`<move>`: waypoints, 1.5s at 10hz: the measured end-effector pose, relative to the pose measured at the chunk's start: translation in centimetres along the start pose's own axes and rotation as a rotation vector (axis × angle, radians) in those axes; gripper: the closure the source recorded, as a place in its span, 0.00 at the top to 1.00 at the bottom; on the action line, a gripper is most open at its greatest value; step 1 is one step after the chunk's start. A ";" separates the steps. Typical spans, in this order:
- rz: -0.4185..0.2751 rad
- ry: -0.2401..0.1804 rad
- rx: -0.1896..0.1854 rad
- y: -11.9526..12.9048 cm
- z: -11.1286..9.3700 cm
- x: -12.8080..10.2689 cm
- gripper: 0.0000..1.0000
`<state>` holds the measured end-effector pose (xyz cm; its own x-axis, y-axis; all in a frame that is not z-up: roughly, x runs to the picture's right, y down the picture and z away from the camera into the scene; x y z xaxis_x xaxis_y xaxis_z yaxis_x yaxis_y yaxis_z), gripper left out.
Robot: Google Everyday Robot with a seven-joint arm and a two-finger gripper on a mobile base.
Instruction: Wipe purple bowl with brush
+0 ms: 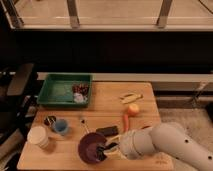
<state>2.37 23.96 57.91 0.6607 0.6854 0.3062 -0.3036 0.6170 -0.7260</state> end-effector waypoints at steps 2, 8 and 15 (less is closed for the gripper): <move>-0.010 0.018 -0.004 -1.9 -0.2 -0.1 0.00; -0.019 -0.028 -0.061 -4.1 1.6 0.7 0.00; 0.024 -0.070 -0.094 -1.2 2.7 0.8 0.00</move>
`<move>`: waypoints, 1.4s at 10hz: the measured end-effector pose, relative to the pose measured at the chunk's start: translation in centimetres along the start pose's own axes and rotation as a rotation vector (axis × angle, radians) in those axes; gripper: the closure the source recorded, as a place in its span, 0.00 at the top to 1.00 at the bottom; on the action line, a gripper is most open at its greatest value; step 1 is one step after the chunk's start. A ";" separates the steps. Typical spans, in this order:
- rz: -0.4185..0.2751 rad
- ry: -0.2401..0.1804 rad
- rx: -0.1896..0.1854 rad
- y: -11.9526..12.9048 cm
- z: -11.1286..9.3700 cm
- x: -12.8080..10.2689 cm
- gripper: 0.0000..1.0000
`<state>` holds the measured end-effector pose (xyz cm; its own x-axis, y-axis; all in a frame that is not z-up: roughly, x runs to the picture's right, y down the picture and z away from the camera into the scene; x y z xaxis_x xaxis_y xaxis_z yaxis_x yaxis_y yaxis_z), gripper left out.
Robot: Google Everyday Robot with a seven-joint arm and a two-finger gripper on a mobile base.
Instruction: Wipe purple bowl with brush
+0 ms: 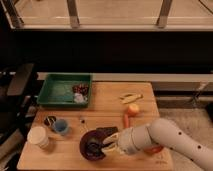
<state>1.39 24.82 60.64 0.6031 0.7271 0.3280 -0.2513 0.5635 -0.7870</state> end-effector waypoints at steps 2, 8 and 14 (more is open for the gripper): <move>0.004 0.020 0.021 0.0 -0.8 -0.1 0.00; -0.014 0.052 0.026 -2.8 -1.8 -0.5 0.00; -0.022 0.006 -0.030 -2.3 0.3 0.0 0.00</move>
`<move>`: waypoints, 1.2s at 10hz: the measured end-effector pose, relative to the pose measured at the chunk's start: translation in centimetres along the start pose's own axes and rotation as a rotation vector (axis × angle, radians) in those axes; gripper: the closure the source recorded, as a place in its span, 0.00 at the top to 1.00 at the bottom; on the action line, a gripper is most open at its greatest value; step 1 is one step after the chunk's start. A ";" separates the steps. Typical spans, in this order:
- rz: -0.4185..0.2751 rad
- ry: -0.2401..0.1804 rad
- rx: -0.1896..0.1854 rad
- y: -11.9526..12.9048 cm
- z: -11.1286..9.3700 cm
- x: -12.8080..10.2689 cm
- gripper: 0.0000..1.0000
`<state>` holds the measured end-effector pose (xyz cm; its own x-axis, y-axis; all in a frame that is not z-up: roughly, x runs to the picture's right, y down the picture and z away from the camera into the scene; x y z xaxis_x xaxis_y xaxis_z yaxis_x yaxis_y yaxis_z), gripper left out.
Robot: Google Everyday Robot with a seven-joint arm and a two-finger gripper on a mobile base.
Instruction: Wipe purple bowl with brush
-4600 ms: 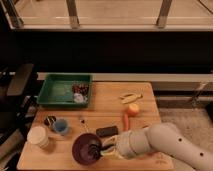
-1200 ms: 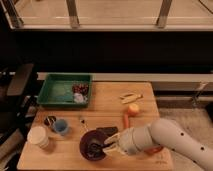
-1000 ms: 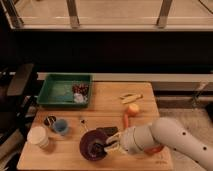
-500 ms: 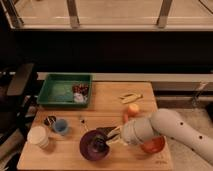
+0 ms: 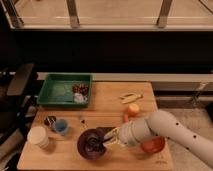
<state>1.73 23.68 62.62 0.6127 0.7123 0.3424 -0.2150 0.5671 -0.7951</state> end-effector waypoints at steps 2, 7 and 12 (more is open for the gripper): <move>0.013 0.004 0.017 1.4 -0.4 0.0 0.00; -0.010 0.053 0.049 0.0 -2.3 -1.0 0.00; -0.037 0.029 -0.016 -1.5 -0.3 -1.0 0.00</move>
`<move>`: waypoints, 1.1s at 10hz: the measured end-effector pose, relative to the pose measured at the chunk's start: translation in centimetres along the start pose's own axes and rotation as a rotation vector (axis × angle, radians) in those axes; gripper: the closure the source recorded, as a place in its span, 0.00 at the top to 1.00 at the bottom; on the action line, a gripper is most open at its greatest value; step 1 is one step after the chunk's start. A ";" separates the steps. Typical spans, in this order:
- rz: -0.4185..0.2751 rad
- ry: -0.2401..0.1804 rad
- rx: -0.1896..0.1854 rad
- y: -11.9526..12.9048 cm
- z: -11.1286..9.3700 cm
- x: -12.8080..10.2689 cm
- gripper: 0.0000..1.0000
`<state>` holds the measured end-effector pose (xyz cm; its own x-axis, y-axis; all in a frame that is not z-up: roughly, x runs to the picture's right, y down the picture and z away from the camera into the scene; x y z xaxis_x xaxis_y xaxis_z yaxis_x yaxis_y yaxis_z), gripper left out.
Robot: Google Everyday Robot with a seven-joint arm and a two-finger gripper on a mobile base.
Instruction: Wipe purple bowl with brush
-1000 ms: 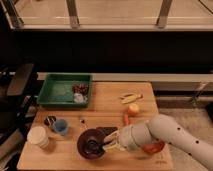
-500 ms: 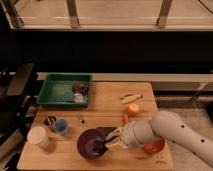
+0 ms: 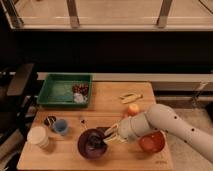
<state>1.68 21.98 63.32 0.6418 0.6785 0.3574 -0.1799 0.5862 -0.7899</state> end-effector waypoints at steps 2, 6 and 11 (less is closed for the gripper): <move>0.001 -0.016 -0.009 1.0 0.5 0.0 0.00; 0.008 0.006 0.040 3.8 -0.9 -0.7 0.00; -0.009 0.056 0.046 0.1 -2.4 -1.0 0.00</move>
<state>2.84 20.29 61.72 0.6841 0.6480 0.3348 -0.2073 0.6128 -0.7626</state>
